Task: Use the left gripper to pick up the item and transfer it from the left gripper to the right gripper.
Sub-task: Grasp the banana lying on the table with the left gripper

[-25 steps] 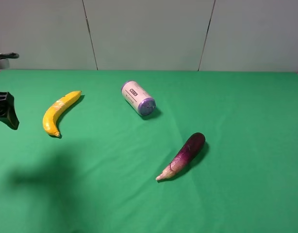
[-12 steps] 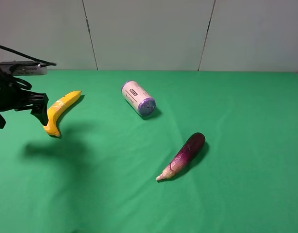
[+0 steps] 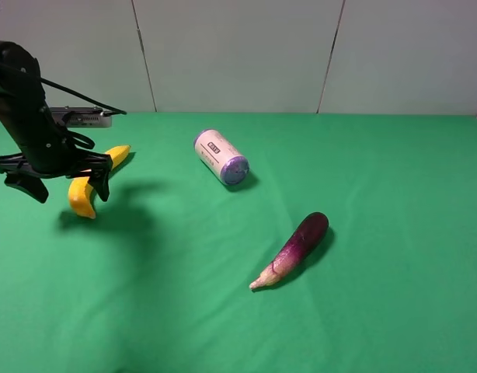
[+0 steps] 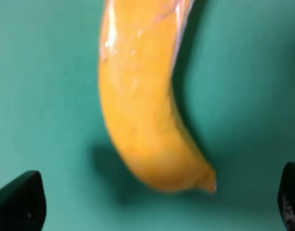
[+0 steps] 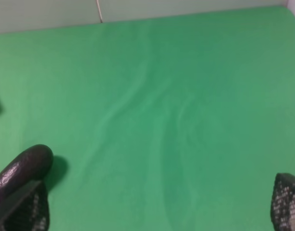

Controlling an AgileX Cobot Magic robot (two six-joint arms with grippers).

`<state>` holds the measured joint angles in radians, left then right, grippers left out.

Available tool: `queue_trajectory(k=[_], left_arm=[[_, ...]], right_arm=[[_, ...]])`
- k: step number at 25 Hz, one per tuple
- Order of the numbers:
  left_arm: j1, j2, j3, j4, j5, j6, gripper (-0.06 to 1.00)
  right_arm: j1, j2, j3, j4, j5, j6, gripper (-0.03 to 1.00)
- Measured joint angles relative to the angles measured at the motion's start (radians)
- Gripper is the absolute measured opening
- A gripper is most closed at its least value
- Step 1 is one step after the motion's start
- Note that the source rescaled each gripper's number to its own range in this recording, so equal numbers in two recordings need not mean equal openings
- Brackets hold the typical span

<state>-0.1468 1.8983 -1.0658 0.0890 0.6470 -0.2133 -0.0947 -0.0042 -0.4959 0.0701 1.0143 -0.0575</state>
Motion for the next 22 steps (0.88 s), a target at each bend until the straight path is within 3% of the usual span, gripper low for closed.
queue_trajectory(k=[16,18,22], left_arm=[[-0.003,0.108,-0.022,0.011,-0.078,-0.009,0.92],[-0.005,0.108,-0.022,0.009,-0.078,-0.009,0.86],[-0.007,0.108,-0.022,0.005,-0.084,-0.009,0.6]], right_arm=[[0.0,0.0,0.0,0.0,0.0,0.0,1.0],[0.0,0.0,0.0,0.0,0.0,0.0,1.0],[0.0,0.0,0.0,0.0,0.0,0.0,1.0]])
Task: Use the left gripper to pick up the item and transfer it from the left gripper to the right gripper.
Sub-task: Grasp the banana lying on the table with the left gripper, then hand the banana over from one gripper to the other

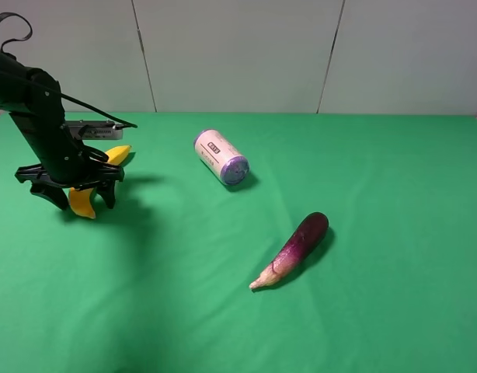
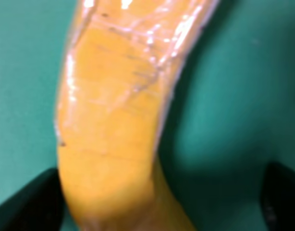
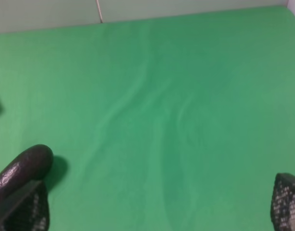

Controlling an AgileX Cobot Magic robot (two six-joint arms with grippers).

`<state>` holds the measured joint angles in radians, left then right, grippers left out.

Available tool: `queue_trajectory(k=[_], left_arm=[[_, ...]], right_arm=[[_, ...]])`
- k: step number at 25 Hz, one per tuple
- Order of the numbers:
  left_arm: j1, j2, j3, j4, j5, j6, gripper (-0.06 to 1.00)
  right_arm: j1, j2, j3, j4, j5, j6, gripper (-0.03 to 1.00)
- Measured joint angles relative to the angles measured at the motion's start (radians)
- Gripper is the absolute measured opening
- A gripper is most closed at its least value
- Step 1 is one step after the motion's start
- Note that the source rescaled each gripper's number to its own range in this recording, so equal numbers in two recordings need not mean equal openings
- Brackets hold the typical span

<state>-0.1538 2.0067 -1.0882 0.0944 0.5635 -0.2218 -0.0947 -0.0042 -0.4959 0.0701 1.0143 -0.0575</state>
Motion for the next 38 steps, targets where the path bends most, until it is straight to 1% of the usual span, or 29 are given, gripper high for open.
queue_trajectory(k=[6,7,8,26,28,34,38], left_arm=[[0.0,0.0,0.0,0.0,-0.001,0.0,0.13],[0.0,0.0,0.0,0.0,-0.002,0.0,0.05],[0.0,0.0,0.0,0.0,-0.002,0.0,0.0],[0.0,0.0,0.0,0.007,0.002,-0.001,0.0],[0.0,0.002,-0.008,0.009,0.025,-0.002,0.0],[0.0,0.0,-0.069,0.011,0.145,0.006,0.0],[0.0,-0.049,-0.1,0.011,0.186,0.027,0.0]], right_arm=[[0.0,0.0,0.0,0.0,0.0,0.0,1.0],[0.0,0.0,0.0,0.0,0.0,0.0,1.0],[0.0,0.0,0.0,0.0,0.0,0.0,1.0],[0.0,0.0,0.0,0.0,0.0,0.0,1.0],[0.0,0.0,0.0,0.0,0.0,0.0,1.0],[0.0,0.0,0.0,0.0,0.0,0.0,1.0],[0.0,0.0,0.0,0.0,0.0,0.0,1.0]])
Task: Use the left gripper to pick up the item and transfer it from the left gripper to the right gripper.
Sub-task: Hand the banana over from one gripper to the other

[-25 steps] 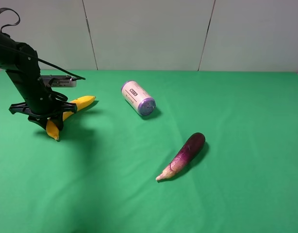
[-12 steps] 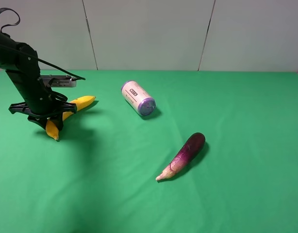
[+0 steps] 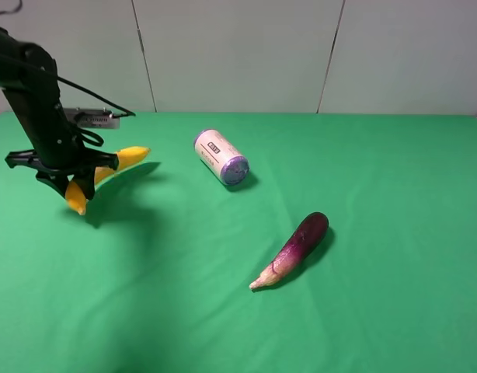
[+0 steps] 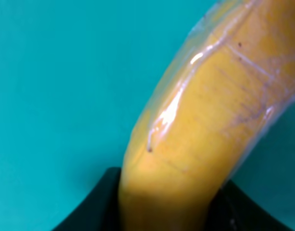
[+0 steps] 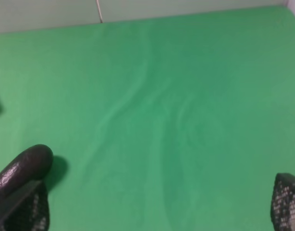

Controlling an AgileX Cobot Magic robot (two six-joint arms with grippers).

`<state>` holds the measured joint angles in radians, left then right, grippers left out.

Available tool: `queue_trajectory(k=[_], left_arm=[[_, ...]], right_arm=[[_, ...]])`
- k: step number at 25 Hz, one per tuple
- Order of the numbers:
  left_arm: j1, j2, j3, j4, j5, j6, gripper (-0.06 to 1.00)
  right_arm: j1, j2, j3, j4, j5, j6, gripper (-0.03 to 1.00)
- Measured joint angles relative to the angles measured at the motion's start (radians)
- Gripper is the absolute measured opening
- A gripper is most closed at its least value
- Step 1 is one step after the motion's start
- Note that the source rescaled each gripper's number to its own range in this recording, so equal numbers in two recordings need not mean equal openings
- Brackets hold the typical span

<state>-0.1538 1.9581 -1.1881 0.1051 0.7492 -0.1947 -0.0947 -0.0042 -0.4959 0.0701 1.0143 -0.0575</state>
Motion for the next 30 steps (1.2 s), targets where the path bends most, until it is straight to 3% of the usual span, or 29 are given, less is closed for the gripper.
queue_trajectory(k=[9,13,23,30], left_arm=[[0.0,-0.132,-0.017,0.0,0.085,0.057,0.0],[0.0,-0.181,-0.018,-0.01,0.104,0.143,0.0],[0.0,-0.222,-0.043,-0.184,0.127,0.433,0.0],[-0.003,-0.227,-0.086,-0.36,0.148,0.631,0.0]], right_arm=[[0.0,0.0,0.0,-0.009,0.0,0.0,1.0],[0.0,0.0,0.0,-0.009,0.0,0.0,1.0],[0.0,0.0,0.0,-0.009,0.0,0.0,1.0],[0.0,0.0,0.0,-0.002,0.0,0.001,1.0]])
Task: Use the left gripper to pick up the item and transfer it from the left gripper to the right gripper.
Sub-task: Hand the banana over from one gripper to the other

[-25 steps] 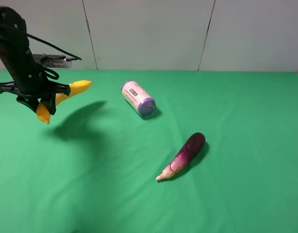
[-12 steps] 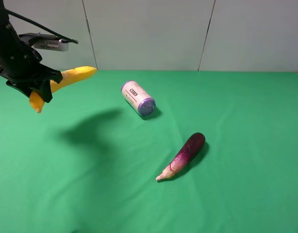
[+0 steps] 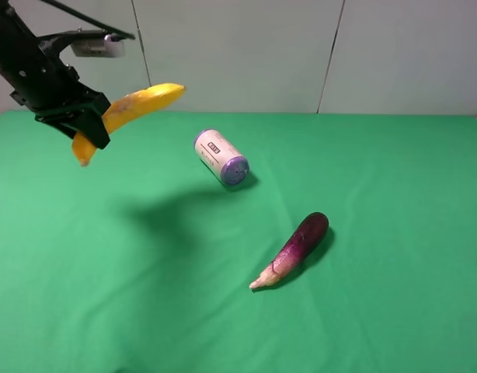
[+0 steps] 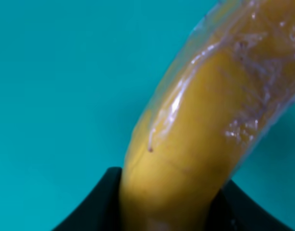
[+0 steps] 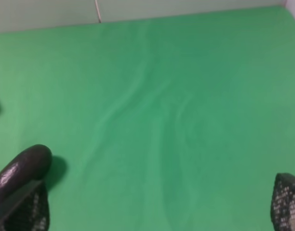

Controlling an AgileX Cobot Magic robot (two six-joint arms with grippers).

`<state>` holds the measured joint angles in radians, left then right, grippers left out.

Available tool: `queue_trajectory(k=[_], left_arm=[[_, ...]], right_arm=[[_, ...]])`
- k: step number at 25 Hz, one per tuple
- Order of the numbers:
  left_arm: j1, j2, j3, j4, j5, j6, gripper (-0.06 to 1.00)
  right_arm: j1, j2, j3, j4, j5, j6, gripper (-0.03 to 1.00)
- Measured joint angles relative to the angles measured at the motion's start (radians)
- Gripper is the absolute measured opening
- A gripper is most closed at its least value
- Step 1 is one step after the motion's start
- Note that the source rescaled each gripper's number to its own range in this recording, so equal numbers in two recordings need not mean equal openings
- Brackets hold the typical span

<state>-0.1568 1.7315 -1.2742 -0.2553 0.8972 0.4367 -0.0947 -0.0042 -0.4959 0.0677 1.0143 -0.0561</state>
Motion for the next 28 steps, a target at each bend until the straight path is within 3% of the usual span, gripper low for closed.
queue_trajectory(k=[5,11,17,28], left_arm=[[-0.063,0.0,-0.03,-0.048,0.001,0.111,0.0],[-0.185,0.0,-0.059,-0.054,-0.026,0.142,0.0],[-0.289,0.0,-0.125,-0.054,-0.055,0.147,0.0],[-0.457,0.004,-0.15,-0.055,-0.14,0.149,0.0]], right_arm=[[0.0,0.019,0.0,0.021,0.0,0.018,1.0],[0.0,0.181,-0.058,0.092,-0.017,0.022,1.0],[0.0,0.382,-0.133,0.254,-0.086,-0.024,1.0],[0.0,0.602,-0.152,0.595,-0.204,-0.264,1.0]])
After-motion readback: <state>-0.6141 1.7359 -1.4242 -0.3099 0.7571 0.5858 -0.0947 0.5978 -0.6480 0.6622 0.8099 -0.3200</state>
